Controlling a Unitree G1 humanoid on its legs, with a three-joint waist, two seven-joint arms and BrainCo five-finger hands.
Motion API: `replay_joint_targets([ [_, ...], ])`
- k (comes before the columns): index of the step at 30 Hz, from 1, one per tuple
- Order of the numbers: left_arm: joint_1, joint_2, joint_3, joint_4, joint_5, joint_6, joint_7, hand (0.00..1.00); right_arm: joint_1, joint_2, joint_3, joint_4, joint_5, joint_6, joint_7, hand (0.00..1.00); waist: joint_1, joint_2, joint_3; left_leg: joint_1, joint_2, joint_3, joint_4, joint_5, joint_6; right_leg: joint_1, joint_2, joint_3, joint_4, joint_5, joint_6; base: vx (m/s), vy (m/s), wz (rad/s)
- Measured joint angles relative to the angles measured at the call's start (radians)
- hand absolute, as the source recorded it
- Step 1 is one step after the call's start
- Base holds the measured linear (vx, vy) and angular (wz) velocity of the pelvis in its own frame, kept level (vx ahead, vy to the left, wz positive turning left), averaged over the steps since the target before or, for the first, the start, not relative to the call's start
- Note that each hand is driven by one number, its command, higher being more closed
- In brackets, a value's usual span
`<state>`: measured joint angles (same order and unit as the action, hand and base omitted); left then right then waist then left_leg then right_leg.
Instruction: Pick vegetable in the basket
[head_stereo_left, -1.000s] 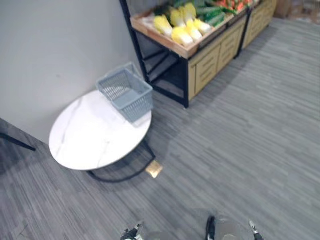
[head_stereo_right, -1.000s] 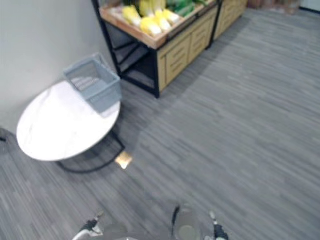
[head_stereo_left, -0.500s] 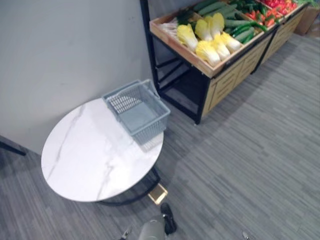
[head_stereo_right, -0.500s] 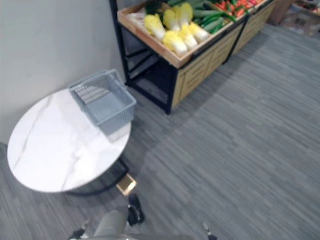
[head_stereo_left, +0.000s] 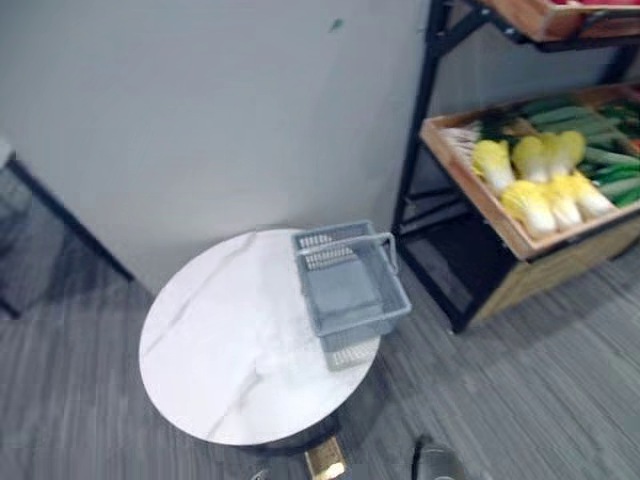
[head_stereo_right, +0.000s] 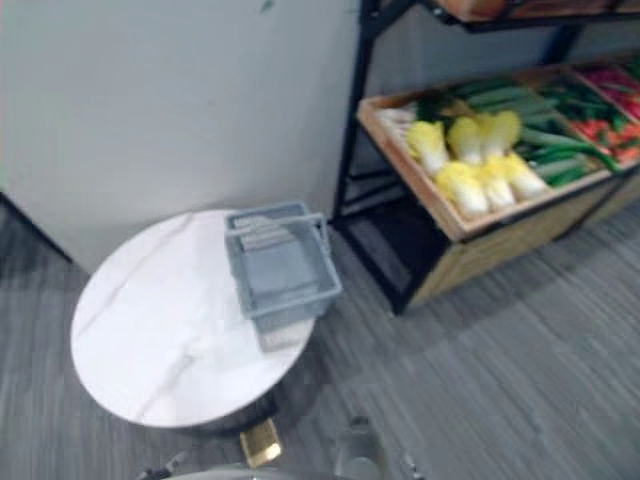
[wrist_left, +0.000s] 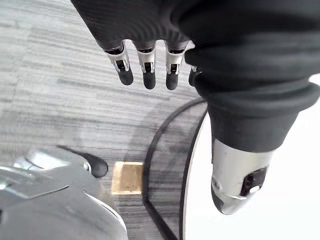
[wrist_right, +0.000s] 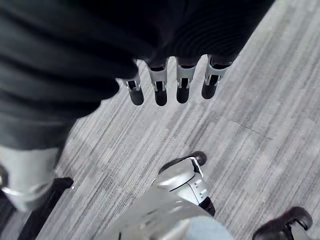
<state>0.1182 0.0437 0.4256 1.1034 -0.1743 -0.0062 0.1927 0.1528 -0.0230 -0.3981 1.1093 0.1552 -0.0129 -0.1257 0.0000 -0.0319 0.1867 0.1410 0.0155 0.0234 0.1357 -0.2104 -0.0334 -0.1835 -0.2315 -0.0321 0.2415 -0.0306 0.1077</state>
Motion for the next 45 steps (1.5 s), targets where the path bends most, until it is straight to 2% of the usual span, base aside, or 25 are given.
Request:
replay_joint_targets([
  [1, 0.006, -0.002, 0.037, -0.001, 0.001, -0.002, 0.000, 0.00, 0.004, 0.004, 0.020, 0.000, 0.000, 0.000, 0.000, 0.00, 0.011, -0.020, -0.004, -0.004, 0.007, -0.012, 0.010, -0.022, -0.027, 0.014, -0.012, 0.001, -0.030, 0.046, -0.004, 0.30, -0.487, 0.62],
  [2, 0.004, -0.004, 0.064, -0.001, 0.001, -0.005, 0.000, 0.00, 0.005, 0.011, 0.028, 0.002, -0.001, 0.001, 0.000, 0.00, 0.020, -0.036, -0.009, 0.001, 0.017, -0.019, 0.014, -0.034, -0.040, 0.017, -0.018, -0.022, -0.026, 0.056, 0.062, 0.21, -0.427, 0.50],
  [3, 0.000, -0.027, 0.111, 0.005, 0.001, 0.001, 0.001, 0.00, -0.008, -0.016, 0.048, -0.003, -0.002, 0.001, 0.001, 0.00, 0.028, -0.003, -0.009, -0.007, 0.084, 0.009, 0.014, -0.030, -0.064, 0.016, 0.022, -0.081, 0.001, 0.026, 0.025, 0.31, -0.575, 0.64],
  [4, 0.000, -0.051, 0.135, 0.006, -0.001, -0.001, 0.001, 0.00, -0.021, -0.031, 0.056, -0.008, -0.003, -0.001, 0.001, 0.00, 0.027, 0.025, -0.010, -0.010, 0.126, 0.063, 0.000, -0.005, -0.087, 0.012, 0.047, -0.126, 0.023, -0.003, 0.003, 0.25, -0.427, 0.68],
  [5, -0.001, -0.061, 0.144, 0.007, -0.002, -0.001, 0.001, 0.00, -0.028, -0.040, 0.061, -0.006, -0.007, 0.001, 0.000, 0.00, 0.026, 0.040, -0.012, -0.008, 0.143, 0.075, -0.016, 0.016, -0.103, 0.012, 0.058, -0.140, 0.031, -0.014, -0.008, 0.26, -0.453, 0.70],
  [7, 0.005, -0.090, 0.204, 0.011, -0.029, -0.002, 0.003, 0.00, -0.036, -0.061, 0.095, -0.002, -0.041, 0.002, -0.002, 0.00, 0.032, 0.053, -0.016, -0.009, 0.182, 0.079, -0.076, 0.103, -0.138, 0.017, 0.086, -0.192, 0.035, -0.046, -0.041, 0.16, -0.333, 0.54],
  [10, 0.009, -0.100, 0.220, 0.010, -0.061, -0.001, 0.002, 0.00, -0.043, -0.060, 0.093, -0.002, -0.041, 0.006, -0.010, 0.00, 0.031, 0.053, -0.016, -0.018, 0.203, 0.087, -0.093, 0.173, -0.145, 0.037, 0.106, -0.228, 0.010, -0.056, -0.058, 0.08, -0.260, 0.31],
  [11, 0.011, -0.100, 0.218, 0.010, -0.060, -0.002, 0.002, 0.00, -0.043, -0.058, 0.091, -0.004, -0.041, 0.007, -0.025, 0.00, 0.030, 0.054, -0.016, -0.019, 0.208, 0.111, -0.098, 0.207, -0.141, 0.051, 0.106, -0.250, 0.000, -0.063, -0.068, 0.04, -0.196, 0.27],
  [14, 0.015, -0.098, 0.199, 0.008, -0.057, -0.002, 0.008, 0.00, -0.042, -0.064, 0.067, -0.037, -0.043, 0.014, -0.049, 0.00, 0.013, 0.054, -0.016, -0.040, 0.210, 0.211, -0.103, 0.260, -0.130, 0.069, 0.094, -0.297, -0.015, -0.069, -0.075, 0.00, -0.125, 0.52],
  [16, 0.022, -0.099, 0.175, 0.006, -0.043, -0.001, 0.035, 0.00, -0.045, -0.068, 0.050, -0.160, -0.041, 0.022, -0.088, 0.00, -0.002, 0.063, -0.020, -0.052, 0.209, 0.294, -0.123, 0.283, -0.123, 0.058, 0.092, -0.308, -0.024, -0.071, -0.069, -0.05, -0.040, 0.24],
  [17, 0.026, -0.099, 0.146, 0.004, -0.038, -0.001, 0.046, 0.00, -0.057, -0.079, 0.054, -0.280, -0.046, 0.022, -0.110, 0.00, -0.004, 0.072, -0.026, -0.052, 0.214, 0.326, -0.142, 0.287, -0.122, 0.047, 0.102, -0.304, -0.036, -0.063, -0.066, -0.06, -0.011, -0.12],
  [19, 0.033, -0.086, 0.082, 0.005, -0.035, 0.001, 0.047, 0.00, -0.086, -0.110, 0.055, -0.501, -0.082, 0.019, -0.133, 0.00, -0.011, 0.083, -0.031, -0.050, 0.222, 0.357, -0.169, 0.286, -0.123, 0.045, 0.124, -0.294, -0.072, -0.047, -0.063, -0.08, 0.009, -0.17],
  [21, 0.036, -0.070, 0.021, 0.006, -0.008, 0.000, 0.047, 0.00, -0.111, -0.173, 0.055, -0.700, -0.172, 0.007, -0.160, 0.00, -0.016, 0.083, -0.031, -0.053, 0.224, 0.385, -0.181, 0.276, -0.129, 0.047, 0.134, -0.288, -0.106, -0.024, -0.056, -0.07, 0.058, -0.07],
  [24, 0.035, -0.041, -0.061, 0.019, 0.002, 0.000, 0.043, 0.00, -0.175, -0.295, 0.057, -0.811, -0.284, -0.007, -0.181, 0.00, -0.026, 0.085, -0.033, -0.055, 0.220, 0.384, -0.186, 0.222, -0.134, 0.047, 0.143, -0.273, -0.135, 0.010, -0.049, -0.04, 0.106, -0.09],
  [27, 0.029, 0.002, -0.137, 0.030, 0.045, -0.002, 0.029, 0.00, -0.234, -0.446, 0.159, -0.841, -0.475, -0.009, -0.179, 0.00, -0.027, 0.070, -0.041, -0.069, 0.185, 0.403, -0.178, 0.199, -0.121, 0.048, 0.130, -0.226, -0.202, 0.081, -0.034, -0.01, 0.132, -0.25],
  [30, 0.015, 0.037, -0.204, 0.049, 0.073, 0.006, 0.018, 0.00, -0.312, -0.562, 0.302, -0.910, -0.589, -0.017, -0.144, 0.00, -0.033, 0.062, -0.034, -0.086, 0.148, 0.398, -0.165, 0.186, -0.106, 0.042, 0.116, -0.185, -0.264, 0.144, -0.031, 0.01, 0.087, -0.30],
  [34, 0.004, 0.048, -0.245, 0.051, 0.081, 0.010, 0.014, 0.00, -0.428, -0.647, 0.486, -0.919, -0.628, -0.036, -0.082, 0.00, -0.027, 0.063, -0.015, -0.088, 0.127, 0.365, -0.157, 0.166, -0.097, 0.043, 0.099, -0.174, -0.274, 0.158, -0.020, -0.01, 0.045, -0.07],
  [36, 0.004, 0.056, -0.259, 0.052, 0.081, 0.011, 0.008, 0.00, -0.535, -0.700, 0.632, -0.916, -0.628, -0.048, -0.039, 0.00, -0.025, 0.058, 0.007, -0.105, 0.122, 0.342, -0.142, 0.161, -0.096, 0.037, 0.092, -0.180, -0.274, 0.161, -0.016, -0.03, 0.006, 0.10],
  [39, -0.004, 0.060, -0.264, 0.052, 0.079, 0.012, 0.006, 0.00, -0.709, -0.734, 0.782, -0.878, -0.625, -0.063, -0.009, 0.00, -0.018, 0.057, 0.047, -0.129, 0.116, 0.319, -0.132, 0.162, -0.093, 0.026, 0.086, -0.184, -0.276, 0.174, -0.020, -0.04, -0.008, 0.11],
  [42, -0.026, 0.060, -0.264, 0.052, 0.064, 0.010, 0.008, 0.00, -0.880, -0.753, 0.882, -0.800, -0.625, -0.064, 0.022, 0.00, 0.007, 0.058, 0.089, -0.161, 0.115, 0.304, -0.123, 0.168, -0.085, 0.004, 0.085, -0.186, -0.280, 0.191, -0.027, -0.04, -0.021, 0.10],
  [45, -0.046, 0.060, -0.263, 0.052, 0.051, 0.008, 0.020, 0.00, -0.993, -0.754, 0.920, -0.729, -0.624, -0.058, 0.027, 0.00, 0.012, 0.059, 0.133, -0.197, 0.116, 0.273, -0.110, 0.172, -0.081, -0.010, 0.084, -0.203, -0.283, 0.197, -0.033, -0.02, -0.029, 0.20],
])
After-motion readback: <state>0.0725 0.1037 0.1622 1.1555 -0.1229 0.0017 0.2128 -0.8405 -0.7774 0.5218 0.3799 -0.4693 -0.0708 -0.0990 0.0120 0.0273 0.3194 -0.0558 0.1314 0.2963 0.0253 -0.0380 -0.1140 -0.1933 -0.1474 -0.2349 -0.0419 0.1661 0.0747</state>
